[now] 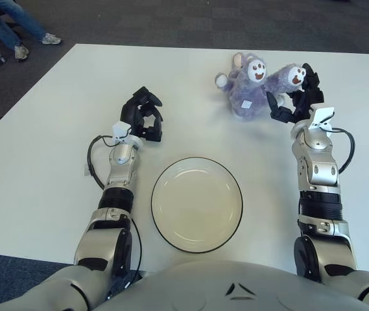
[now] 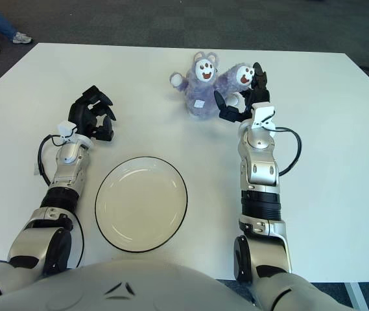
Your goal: Put the doll into the plate.
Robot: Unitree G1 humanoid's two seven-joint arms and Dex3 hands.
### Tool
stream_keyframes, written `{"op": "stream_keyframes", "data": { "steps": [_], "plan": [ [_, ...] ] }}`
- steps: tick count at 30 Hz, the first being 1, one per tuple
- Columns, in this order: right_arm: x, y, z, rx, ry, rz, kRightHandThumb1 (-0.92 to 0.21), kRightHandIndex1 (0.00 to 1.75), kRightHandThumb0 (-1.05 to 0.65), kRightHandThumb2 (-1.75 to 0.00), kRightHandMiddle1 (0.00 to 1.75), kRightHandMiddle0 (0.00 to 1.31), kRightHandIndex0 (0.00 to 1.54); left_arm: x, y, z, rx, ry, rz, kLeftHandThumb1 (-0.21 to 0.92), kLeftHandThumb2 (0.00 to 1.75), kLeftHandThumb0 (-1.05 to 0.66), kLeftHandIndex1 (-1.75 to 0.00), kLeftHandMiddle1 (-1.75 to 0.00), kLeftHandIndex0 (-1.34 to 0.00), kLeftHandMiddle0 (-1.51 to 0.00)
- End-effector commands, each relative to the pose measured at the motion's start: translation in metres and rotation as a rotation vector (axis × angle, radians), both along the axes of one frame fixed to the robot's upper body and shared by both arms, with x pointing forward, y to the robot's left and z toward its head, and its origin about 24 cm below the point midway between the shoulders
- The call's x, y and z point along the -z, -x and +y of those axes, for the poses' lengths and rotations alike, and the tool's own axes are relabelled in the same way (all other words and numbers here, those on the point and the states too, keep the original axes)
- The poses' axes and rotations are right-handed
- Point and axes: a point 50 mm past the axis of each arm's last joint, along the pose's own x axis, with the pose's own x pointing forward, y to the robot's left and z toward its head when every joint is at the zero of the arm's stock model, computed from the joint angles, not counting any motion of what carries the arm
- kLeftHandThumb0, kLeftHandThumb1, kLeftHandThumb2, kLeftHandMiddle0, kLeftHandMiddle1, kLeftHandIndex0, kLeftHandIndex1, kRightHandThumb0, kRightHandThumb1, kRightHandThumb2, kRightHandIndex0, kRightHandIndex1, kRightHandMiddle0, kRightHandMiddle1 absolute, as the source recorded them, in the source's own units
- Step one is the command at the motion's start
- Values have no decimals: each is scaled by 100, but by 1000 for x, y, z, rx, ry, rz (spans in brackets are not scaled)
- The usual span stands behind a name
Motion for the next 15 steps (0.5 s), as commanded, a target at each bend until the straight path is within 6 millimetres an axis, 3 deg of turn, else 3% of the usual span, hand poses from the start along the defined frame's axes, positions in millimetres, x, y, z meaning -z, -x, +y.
{"op": "stream_keyframes", "data": {
  "steps": [1, 11, 15],
  "plan": [
    [-7, -6, 0, -14, 2, -30, -24, 69, -41, -103, 6, 0, 0, 33, 17, 0, -20, 32, 112, -5, 167, -2, -154, -175, -78, -88],
    [-12, -15, 3, -24, -7, -59, -25, 73, -47, -101, 16, 0, 1, 34, 18, -1, -22, 34, 104, -11, 172, -2, -151, -175, -81, -94],
    [-16, -18, 6, -50, -40, -83, -25, 77, -42, -102, 34, 0, 5, 34, 18, -1, -24, 33, 102, -11, 172, -2, -151, -175, -81, -94]
  ]
}}
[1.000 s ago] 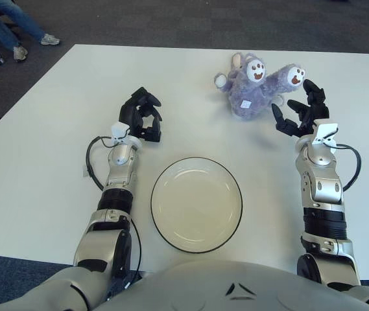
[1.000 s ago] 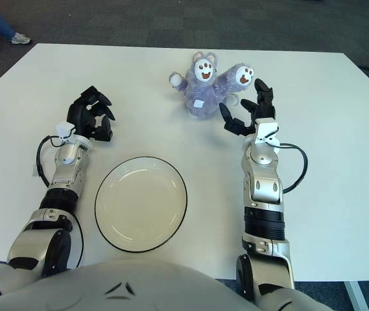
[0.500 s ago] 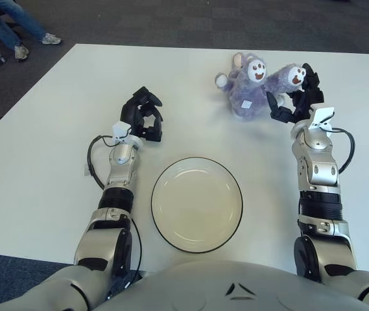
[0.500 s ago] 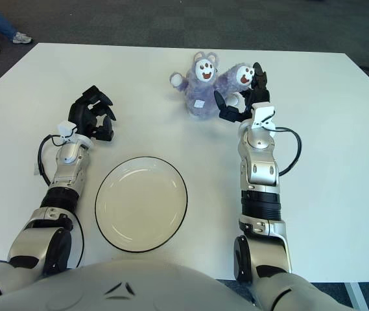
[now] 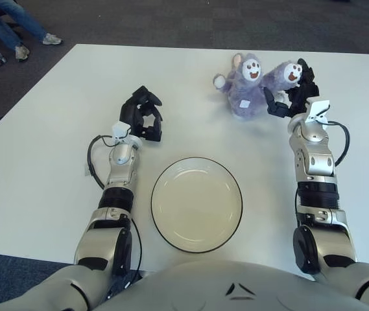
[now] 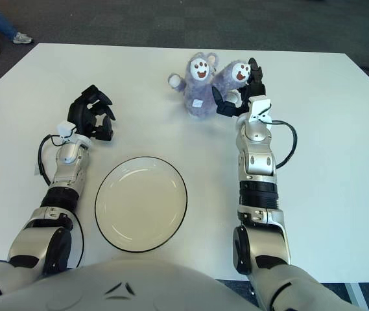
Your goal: Put the doll into the plate.
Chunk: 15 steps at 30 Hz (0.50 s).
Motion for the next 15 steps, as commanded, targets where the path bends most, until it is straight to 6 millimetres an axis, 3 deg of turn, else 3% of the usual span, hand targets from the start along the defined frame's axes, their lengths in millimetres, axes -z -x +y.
{"op": "stream_keyframes", "data": {
  "steps": [1, 15],
  "plan": [
    [-11, -5, 3, -23, -29, -56, -25, 79, -41, -102, 40, 0, 7, 35, 18, -1, -22, 33, 119, -10, 172, -2, -151, -175, -81, -94],
    [-14, -6, 7, -40, -35, -84, -26, 92, -41, -102, 85, 0, 22, 36, 19, -2, -25, 29, 116, -10, 171, -2, -149, -175, -81, -93]
  ]
}}
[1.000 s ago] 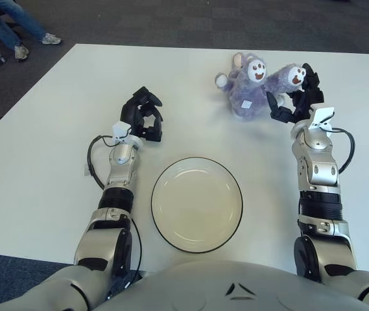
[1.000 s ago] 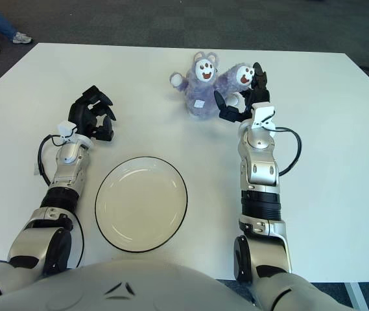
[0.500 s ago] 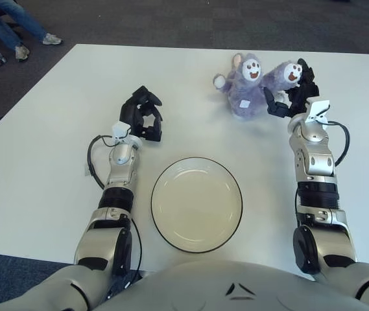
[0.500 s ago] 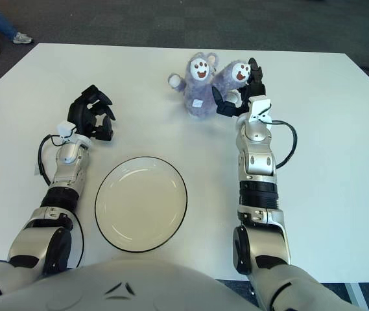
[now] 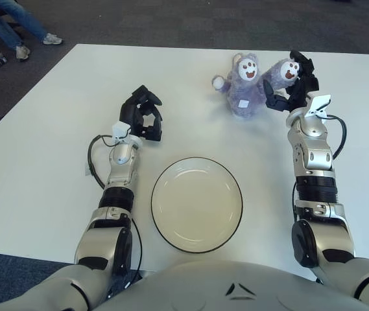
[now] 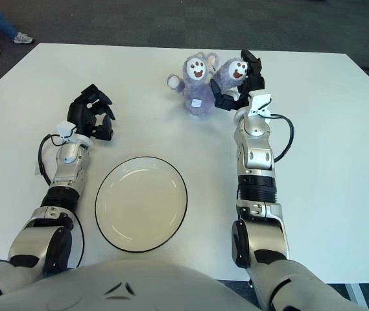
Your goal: Put the doll into the plate.
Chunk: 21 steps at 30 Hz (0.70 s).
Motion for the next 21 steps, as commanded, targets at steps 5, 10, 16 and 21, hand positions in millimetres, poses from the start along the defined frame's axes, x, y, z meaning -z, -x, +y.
{"op": "stream_keyframes", "data": {
  "steps": [5, 10, 16, 21],
  "plan": [
    [-6, -1, 3, -23, -26, -42, -26, 113, -41, -104, 106, 0, 32, 36, 19, -1, -25, 30, 125, -10, 170, -2, -149, -175, -81, -93],
    [-6, 1, 4, -41, -46, -53, -39, 141, 25, -99, 146, 1, 63, 36, 19, -1, -35, 23, 122, -12, 173, -2, -152, -175, -82, -95],
    [-6, 3, 3, -43, -51, -54, -33, 153, 9, -118, 164, 31, 72, 36, 19, -1, -37, 19, 117, -13, 174, -2, -152, -175, -82, -95],
    [-5, 6, 2, -47, -58, -64, -21, 164, 0, -138, 167, 46, 77, 36, 19, -1, -34, 16, 116, -13, 174, -2, -152, -175, -82, -95]
  ]
}}
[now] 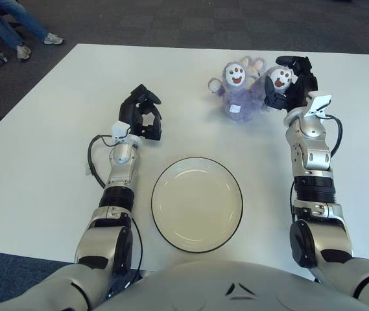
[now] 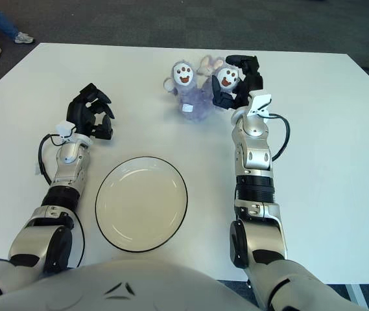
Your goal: Put the doll into the plate.
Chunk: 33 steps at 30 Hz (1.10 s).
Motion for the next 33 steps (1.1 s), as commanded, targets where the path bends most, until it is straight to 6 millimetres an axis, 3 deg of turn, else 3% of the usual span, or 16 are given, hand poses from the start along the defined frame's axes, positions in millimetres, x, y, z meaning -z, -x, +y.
{"op": "stream_keyframes", "data": {
  "steps": [1, 13, 33],
  "plan": [
    [-1, 5, -3, 0, -12, -25, -21, 165, 0, -140, 167, 46, 77, 37, 19, -1, -16, 16, 130, -13, 174, -2, -152, -175, -82, -95],
    [0, 17, -10, 12, -17, -42, -12, 173, -1, -149, 158, 59, 79, 37, 19, 0, -21, 11, 130, -13, 175, -2, -153, -175, -81, -95],
    [1, 35, -18, 88, 34, -84, -7, 166, -1, -145, 138, 75, 85, 38, 18, -1, -11, 25, 135, -13, 174, -2, -150, -175, -83, -96]
  ]
}}
